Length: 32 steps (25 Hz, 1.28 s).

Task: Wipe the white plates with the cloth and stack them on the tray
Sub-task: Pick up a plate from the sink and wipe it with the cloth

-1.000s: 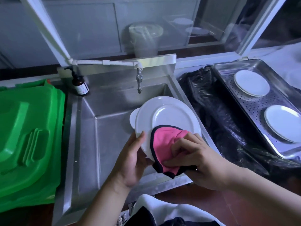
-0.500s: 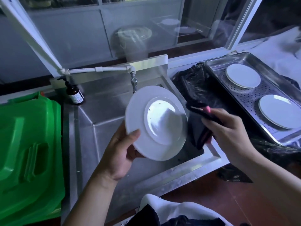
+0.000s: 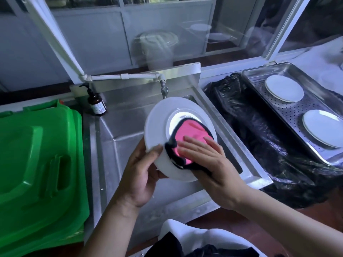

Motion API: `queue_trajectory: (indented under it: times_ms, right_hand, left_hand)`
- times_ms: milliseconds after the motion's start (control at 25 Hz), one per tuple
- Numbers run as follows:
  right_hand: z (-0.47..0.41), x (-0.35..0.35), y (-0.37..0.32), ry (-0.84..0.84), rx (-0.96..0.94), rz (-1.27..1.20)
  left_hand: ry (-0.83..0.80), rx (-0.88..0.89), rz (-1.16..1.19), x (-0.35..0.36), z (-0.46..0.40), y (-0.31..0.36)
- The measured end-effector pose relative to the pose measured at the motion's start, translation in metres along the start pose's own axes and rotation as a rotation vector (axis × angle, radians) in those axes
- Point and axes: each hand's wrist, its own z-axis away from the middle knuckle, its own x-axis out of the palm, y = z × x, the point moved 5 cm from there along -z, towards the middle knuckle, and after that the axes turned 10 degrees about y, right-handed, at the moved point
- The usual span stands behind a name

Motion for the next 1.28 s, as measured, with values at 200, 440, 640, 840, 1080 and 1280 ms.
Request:
queue_trajectory:
  times_ms: [200,440,640,840,1080,1280]
  right_hand:
    - [0.031,-0.025,0.014,-0.074,0.518,-0.446]
    - [0.033,-0.048,0.008,-0.326,0.94,-0.925]
    - [-0.039,-0.054,0.015,-0.246,0.577,-0.041]
    - [-0.062,-0.034,-0.013,0.128,0.009,0.469]
    - [-0.017,0.009,-0.015,-0.192,-0.23,0.355]
    - [-0.046,-0.019,0.012,-0.126,-0.197,0.396]
  left_hand:
    - [-0.014,-0.06,-0.033,-0.03,0.001,-0.003]
    - [-0.044,-0.107,-0.032,-0.044,0.008,-0.004]
    - [-0.067,-0.162,-0.003,-0.035,0.015,-0.008]
    - [-0.093,-0.16,0.047,-0.033,0.018,-0.007]
    - [-0.089,-0.144,0.16,-0.04,0.02,-0.001]
    - [-0.173,-0.112,0.135,-0.029,0.018,-0.003]
